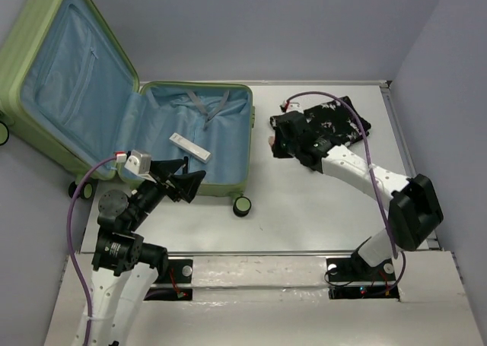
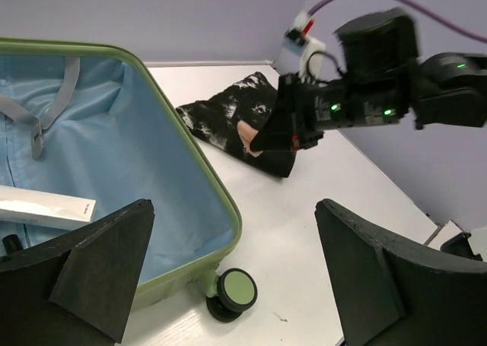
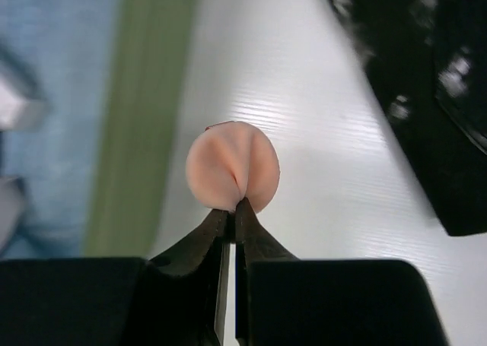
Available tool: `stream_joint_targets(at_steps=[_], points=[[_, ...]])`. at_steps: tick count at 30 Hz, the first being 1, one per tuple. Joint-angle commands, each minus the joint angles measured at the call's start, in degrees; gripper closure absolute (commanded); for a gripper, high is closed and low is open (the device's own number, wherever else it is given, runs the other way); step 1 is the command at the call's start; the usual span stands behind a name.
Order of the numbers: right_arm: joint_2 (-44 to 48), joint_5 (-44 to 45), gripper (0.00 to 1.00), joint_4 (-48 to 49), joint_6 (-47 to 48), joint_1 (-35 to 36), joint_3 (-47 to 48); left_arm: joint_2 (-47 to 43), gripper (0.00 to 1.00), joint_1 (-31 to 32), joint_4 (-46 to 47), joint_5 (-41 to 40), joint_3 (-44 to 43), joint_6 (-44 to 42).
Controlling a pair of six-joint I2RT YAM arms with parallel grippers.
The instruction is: Pack the luggage
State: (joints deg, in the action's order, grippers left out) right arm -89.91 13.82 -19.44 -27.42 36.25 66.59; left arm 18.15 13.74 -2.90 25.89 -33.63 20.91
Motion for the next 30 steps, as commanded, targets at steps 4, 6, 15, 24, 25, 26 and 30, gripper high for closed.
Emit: stream_joint_targets(at_steps=[4,6,15,24,25,26,30], points=[[-8.06,-12.55,0.6,1.34,0.88,9.97,26.42,0.66,0.01,-0.64,0.7,-2.06,-0.74,0.8],[-12.29,-13.3,0.21,-1.11,-0.08,9.98,31.65,0.57,0.01,-0.64,0.35,-2.86,-0.91,0.8],[2.79,-5.84,0.14,-0.34,-3.08,-7.83,6.16,1.7,0.01,-0.64,-0.09,-3.48,-0.74,0.89],[5.01,-10.56,0.11,7.93,-5.1,-32.11,-11.04,3.03,0.01,-0.64,-0.71,-5.67,-0.83,1.59],[1.96,-11.53,0.1,9.32,-5.19,-33.08,-11.04,3.64,0.01,-0.64,-0.88,-5.85,-0.83,1.77],[0.02,-13.19,0.09,9.68,-5.27,-34.48,-10.61,3.99,0.01,-0.64,-0.88,-5.94,-0.91,1.86],[-8.43,-18.39,0.15,12.23,-6.15,-35.63,-7.53,7.32,0.01,-0.55,-0.71,-5.33,-1.35,2.38]])
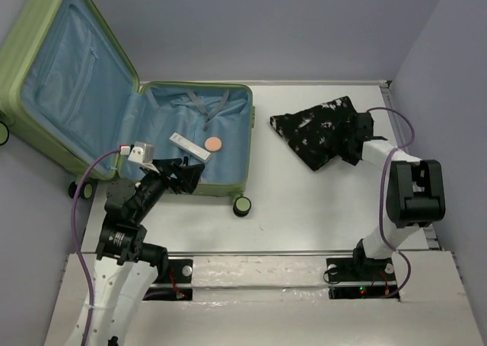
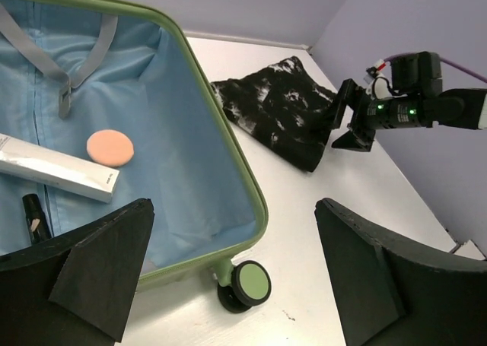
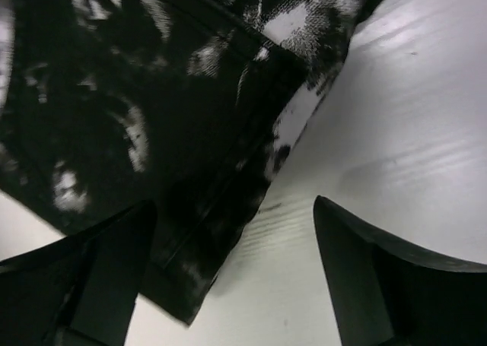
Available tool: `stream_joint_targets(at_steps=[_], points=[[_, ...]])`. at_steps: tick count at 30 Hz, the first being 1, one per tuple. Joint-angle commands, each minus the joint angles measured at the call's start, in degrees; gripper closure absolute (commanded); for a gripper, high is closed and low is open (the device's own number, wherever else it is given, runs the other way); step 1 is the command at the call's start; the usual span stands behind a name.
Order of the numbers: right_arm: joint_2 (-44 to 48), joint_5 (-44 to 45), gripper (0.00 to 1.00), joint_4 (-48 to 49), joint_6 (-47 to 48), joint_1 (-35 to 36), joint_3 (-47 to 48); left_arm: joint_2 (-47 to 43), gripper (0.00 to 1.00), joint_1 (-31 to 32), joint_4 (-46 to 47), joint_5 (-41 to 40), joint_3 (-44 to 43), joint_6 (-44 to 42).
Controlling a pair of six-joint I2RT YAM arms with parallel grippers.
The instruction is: Pack the luggage
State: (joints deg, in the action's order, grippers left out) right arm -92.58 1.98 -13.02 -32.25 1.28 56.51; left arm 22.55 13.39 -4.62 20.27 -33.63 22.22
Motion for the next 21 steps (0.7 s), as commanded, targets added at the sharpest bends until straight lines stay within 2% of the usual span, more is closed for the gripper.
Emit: stream_joint_targets(at_steps=[1,2,3,4,5,6,7,8,10,11,14,15,16,18,19,20,21], points=[[-8.04,-7.59,0.2,6.68,-2.19,-1.36,2.81,3.55,0.01,-0.2,1.19,0.99,-1.61,1.77],[-8.84,-8.3,0.27,7.3,-2.64,-1.37,2.9,4.25,0.01,-0.2,1.46,1.52,-1.79,1.78],[-9.29,-8.92,0.42,8.0,-2.99,-1.37,2.12,5.74,0.01,-0.12,1.89,2.48,-2.05,3.17],[-9.38,-9.01,0.52,9.66,-3.34,-1.37,1.42,6.71,0.02,-0.12,3.55,3.54,-2.06,4.05],[-8.77,-8.75,0.72,10.72,-4.13,-1.37,0.54,9.07,0.06,0.23,4.09,5.03,-2.58,4.67],[-8.33,-9.01,0.84,12.3,-4.48,-1.37,-1.65,10.57,0.07,0.84,4.18,4.69,-3.02,5.02],[-7.8,-10.14,0.91,12.31,-5.36,-1.37,-2.8,11.98,0.09,3.11,4.27,3.56,-3.63,4.85],[-5.97,-10.24,0.93,12.4,-5.63,-1.37,-3.94,13.47,0.09,4.96,4.27,-0.54,-4.94,4.59],[-2.54,-10.06,0.93,16.17,-6.68,-1.37,-10.17,18.13,0.09,9.53,4.27,-5.31,-6.44,4.68],[-0.43,-10.06,0.93,17.31,-7.64,-1.37,-12.54,19.98,0.09,15.29,4.27,-10.73,-7.41,4.94],[8.88,-11.11,0.93,20.04,-9.58,-1.37,-21.95,28.84,0.08,24.73,5.67,-19.37,-11.98,6.69],[14.12,-11.73,0.93,21.7,-11.33,-1.37,-24.49,34.27,0.08,29.89,5.68,-25.05,-15.03,7.05],[16.96,-12.34,0.93,21.98,-13.0,-1.37,-28.7,37.02,0.07,32.12,5.59,-28.85,-16.89,7.92],[22.85,-12.61,0.9,22.15,-14.76,-1.37,-32.59,45.6,0.06,36.94,5.5,-31.86,-22.24,8.8],[28.01,-12.87,0.82,21.98,-15.38,-1.37,-34.0,48.35,0.05,38.02,5.24,-32.74,-24.19,9.42],[30.33,-13.31,0.59,21.37,-15.65,-1.37,-35.75,53.25,0.04,38.99,5.24,-33.8,-27.42,10.55],[32.26,-13.4,0.48,20.5,-14.95,-1.37,-35.68,55.65,0.04,39.69,5.15,-34.07,-28.94,11.09]])
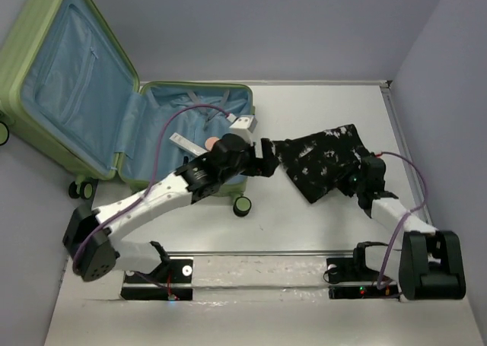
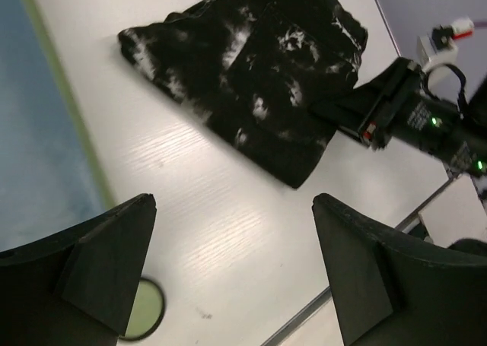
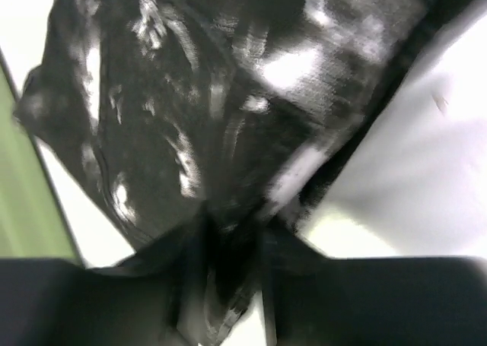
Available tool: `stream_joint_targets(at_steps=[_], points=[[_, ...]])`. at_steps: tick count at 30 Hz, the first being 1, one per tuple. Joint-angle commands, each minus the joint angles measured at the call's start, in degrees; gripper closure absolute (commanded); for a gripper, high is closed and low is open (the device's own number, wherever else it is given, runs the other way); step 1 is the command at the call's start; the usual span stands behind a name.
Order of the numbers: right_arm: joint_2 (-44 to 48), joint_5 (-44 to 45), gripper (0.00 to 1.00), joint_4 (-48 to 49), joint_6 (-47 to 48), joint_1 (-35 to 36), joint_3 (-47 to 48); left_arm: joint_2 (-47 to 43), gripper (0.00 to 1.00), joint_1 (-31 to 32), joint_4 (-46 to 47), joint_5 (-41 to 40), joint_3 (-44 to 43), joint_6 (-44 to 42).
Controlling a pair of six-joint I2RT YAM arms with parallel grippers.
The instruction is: Pack the luggage
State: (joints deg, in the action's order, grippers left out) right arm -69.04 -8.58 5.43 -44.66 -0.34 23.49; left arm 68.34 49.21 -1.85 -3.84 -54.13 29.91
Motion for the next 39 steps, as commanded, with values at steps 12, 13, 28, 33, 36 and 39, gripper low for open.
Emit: stream_joint_targets(at_steps=[12,13,28,33,36,39], points=[[26.65,10.77,0.19,-20.72,10.29,0.25,6.22,39.3,0.04,10.64,-9.4,-30.09,-30.93,8.14],[27.28,11.65,0.18,-21.94,11.17,0.25,7.79,40.46,0.04,10.64,-9.93,-30.35,-31.65,8.93],[18.86,6.64,0.07,-24.33,16.89,0.25,21.07,56.02,0.13,5.9,-5.63,-21.74,-38.07,14.82],[11.39,8.31,0.06,-24.06,19.26,-0.36,24.59,58.22,0.6,4.85,-2.55,-22.0,-37.89,15.09],[5.86,10.51,0.04,-23.01,18.91,-2.29,26.17,57.62,0.93,3.09,-1.58,-22.44,-37.37,13.95],[-0.56,12.27,0.02,-21.96,18.3,-5.36,27.57,56.21,0.94,1.16,-0.62,-22.8,-36.66,11.75]])
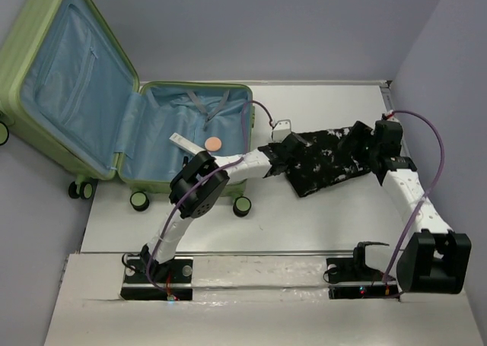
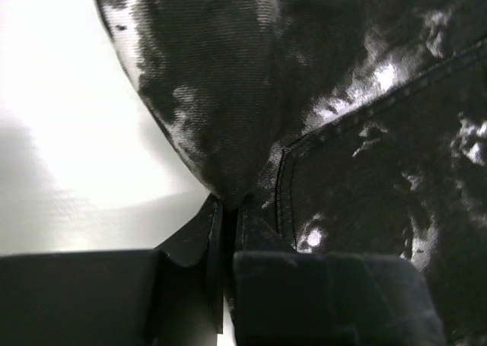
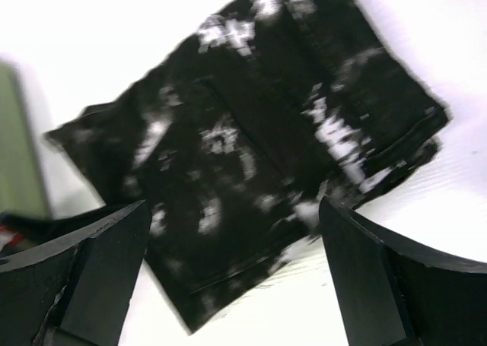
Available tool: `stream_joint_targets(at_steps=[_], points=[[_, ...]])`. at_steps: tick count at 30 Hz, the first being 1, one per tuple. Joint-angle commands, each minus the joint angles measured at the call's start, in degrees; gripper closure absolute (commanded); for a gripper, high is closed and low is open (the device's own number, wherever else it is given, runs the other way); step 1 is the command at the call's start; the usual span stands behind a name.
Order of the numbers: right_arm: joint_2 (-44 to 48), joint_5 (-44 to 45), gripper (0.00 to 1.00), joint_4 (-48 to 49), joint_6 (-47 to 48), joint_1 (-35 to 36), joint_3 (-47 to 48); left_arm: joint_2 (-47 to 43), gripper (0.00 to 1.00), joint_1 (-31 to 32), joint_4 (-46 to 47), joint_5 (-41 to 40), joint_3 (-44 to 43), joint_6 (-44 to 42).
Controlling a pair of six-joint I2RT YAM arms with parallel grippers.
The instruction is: Pack the luggage
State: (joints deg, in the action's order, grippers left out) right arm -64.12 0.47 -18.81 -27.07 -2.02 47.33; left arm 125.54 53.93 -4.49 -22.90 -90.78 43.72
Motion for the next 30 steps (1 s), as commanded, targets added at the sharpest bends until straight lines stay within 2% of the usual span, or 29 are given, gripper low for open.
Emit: stream_joint_targets(at_steps=[1,8,10,16,17,21,23,27,30], points=[[-7.15,3.31,0.01,2.81,0.53,-4.74,4.17,-1.34,0.94,-4.01,2.2,-3.65,0.17,-2.59],[-20.42,3.85,0.0,5.54,-0.44,-11.86,8.47,-2.31,0.94,-4.97,3.17,-3.12,-0.18,-7.51],[-24.55,0.24,0.0,5.62,-0.27,-11.86,9.44,-1.96,0.94,-5.33,3.17,-1.81,-0.45,-7.95],[-32.28,-18.8,0.0,10.18,1.84,-11.86,7.43,-1.79,0.94,-5.59,5.79,1.62,0.52,-8.92],[-33.08,-18.84,0.0,10.89,2.02,-11.34,7.42,-1.7,0.94,-5.59,5.98,1.63,0.78,-8.92],[-37.21,-29.54,0.0,14.32,0.8,-9.93,6.63,-1.35,0.94,-5.5,6.6,2.94,1.05,-8.75],[-39.14,-33.84,0.04,17.3,-1.39,-8.45,5.15,-1.26,0.94,-5.42,6.86,3.47,1.13,-8.66],[-40.47,-36.84,0.14,22.93,-3.86,-5.98,1.54,-0.82,0.94,-4.89,6.95,3.73,0.61,-8.83],[-39.42,-37.29,0.3,26.45,-6.41,-5.45,-1.18,-0.82,0.94,-4.54,6.95,3.82,0.26,-8.92]])
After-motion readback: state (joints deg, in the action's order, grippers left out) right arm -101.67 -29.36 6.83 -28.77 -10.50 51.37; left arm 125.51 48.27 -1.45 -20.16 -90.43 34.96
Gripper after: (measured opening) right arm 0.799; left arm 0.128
